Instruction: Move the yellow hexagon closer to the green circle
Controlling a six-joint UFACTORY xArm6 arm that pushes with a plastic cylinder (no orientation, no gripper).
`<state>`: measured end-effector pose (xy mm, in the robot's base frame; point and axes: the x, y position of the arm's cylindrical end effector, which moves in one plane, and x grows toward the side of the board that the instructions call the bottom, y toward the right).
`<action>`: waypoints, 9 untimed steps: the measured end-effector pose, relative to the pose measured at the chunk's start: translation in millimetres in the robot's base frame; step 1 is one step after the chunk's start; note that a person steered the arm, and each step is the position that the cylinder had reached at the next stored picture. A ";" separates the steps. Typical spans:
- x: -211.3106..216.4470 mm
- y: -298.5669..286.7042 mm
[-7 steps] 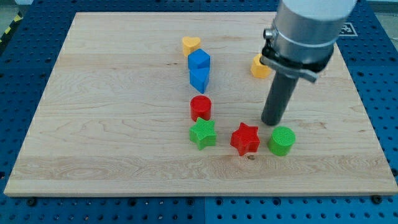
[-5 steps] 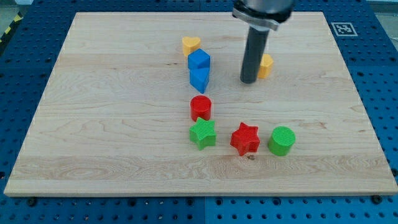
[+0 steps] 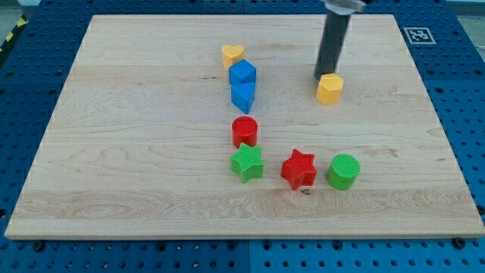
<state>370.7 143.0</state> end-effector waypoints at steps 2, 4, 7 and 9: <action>27.1 7.1; 47.2 5.8; 88.0 -44.9; 111.7 -27.7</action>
<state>482.5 115.3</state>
